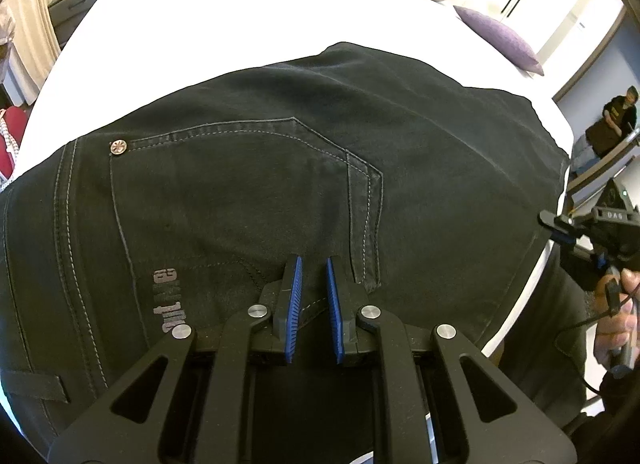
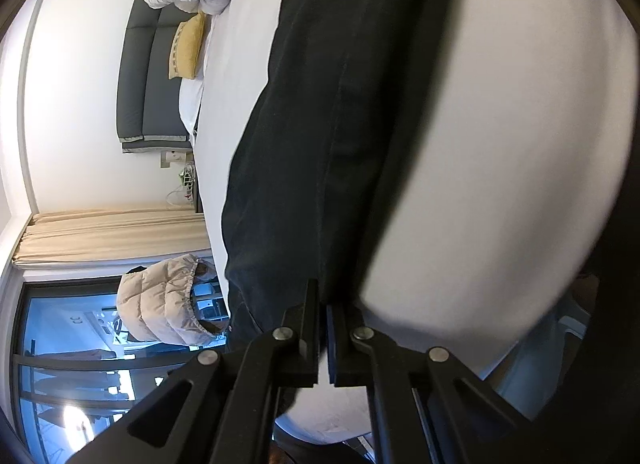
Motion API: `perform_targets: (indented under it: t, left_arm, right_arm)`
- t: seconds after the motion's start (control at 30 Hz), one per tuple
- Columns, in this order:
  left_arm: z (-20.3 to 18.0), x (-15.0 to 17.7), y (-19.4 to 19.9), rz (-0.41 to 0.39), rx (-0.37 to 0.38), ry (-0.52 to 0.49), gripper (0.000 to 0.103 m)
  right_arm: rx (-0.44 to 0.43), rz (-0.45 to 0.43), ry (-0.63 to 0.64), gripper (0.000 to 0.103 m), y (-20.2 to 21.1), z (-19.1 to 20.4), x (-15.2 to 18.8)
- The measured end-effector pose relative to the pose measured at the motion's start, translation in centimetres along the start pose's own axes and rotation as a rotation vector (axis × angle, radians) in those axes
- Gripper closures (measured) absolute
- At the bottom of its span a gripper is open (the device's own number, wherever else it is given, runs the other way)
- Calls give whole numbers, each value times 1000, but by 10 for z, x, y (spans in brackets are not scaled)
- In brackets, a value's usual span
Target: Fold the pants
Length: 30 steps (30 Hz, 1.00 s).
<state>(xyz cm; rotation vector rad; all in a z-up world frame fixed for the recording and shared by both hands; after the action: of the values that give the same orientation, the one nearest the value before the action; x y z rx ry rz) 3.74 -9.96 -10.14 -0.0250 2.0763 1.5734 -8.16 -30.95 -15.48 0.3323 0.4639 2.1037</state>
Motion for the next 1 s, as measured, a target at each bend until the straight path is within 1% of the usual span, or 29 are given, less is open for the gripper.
perform_targets:
  t: [0.07,0.13,0.2,0.23,0.3,0.37,0.4,0.43,0.47,0.5,0.57,0.73,0.87,0.93,0.97,1.0]
  left_arm:
    - [1,0,0,-2,2,-2,90]
    - [3,1,-1,-5,4,2,90]
    - [5,2,-1,-8,7,6,91]
    - [6,2,0,-7,7,5,90]
    - [7,3,1,-6,6,1,91]
    - [7,3,1,-5,8,3,90]
    - [7,3,1,-5,9,3,90]
    - [7,3,1,-6,8,2,90]
    - [8,3,1,-6,7,2,91]
    - [7,3,1,-6,6,1,91]
    - [7,3,2,-6,5,-2,91]
    - [6,3,4,3,6,-21,90]
    - [12,9,7,-1,23,-14,90]
    - [15,11,8,-5,30,0,91]
    - [16,12,8,-10,33,6,91]
    - [16,13,8,-13,35,9,90]
  right_arm:
    - [1,1,10,100,3,0,4]
    - [6,10,48,100,1,5,2]
    - [6,10,62,96,0,11,-2]
    - [-1,-2,36,92,1,9,-6]
    - [-50,-30,-12,74,6,3,-14]
    - [-85,-76,-35,71,15,1,-24]
    - [-84,-93,-38,71,18,0,-28]
    - [-89,-109,-49,74,21,-2,-32]
    - [-90,-115,-66,81,24,-5,-36]
    - [-82,-114,-68,96,26,-7,-38]
    - [-31,-119,-49,100,31,-11,-40]
    - [-2,-132,-49,101,37,-15,-33]
    - [-22,-125,-69,103,39,-24,-33]
    - [-18,-137,-63,102,35,-18,-31]
    - [-22,-139,-63,101,36,-16,-30]
    - [-30,-136,-77,95,38,-17,-29]
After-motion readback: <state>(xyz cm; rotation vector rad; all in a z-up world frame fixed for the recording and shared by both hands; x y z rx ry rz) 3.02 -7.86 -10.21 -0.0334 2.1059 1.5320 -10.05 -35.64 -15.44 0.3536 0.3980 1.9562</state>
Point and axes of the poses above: each gripper's, at about its wrist camera, not at the fingertips, and y roughly against the way its jaws point, z to its left, x to its underside, the point moved 1 cm from there along -y, roughly the way its jaws point, and after that the axes turned 4 degrees about -x, right-handed, at the moved point
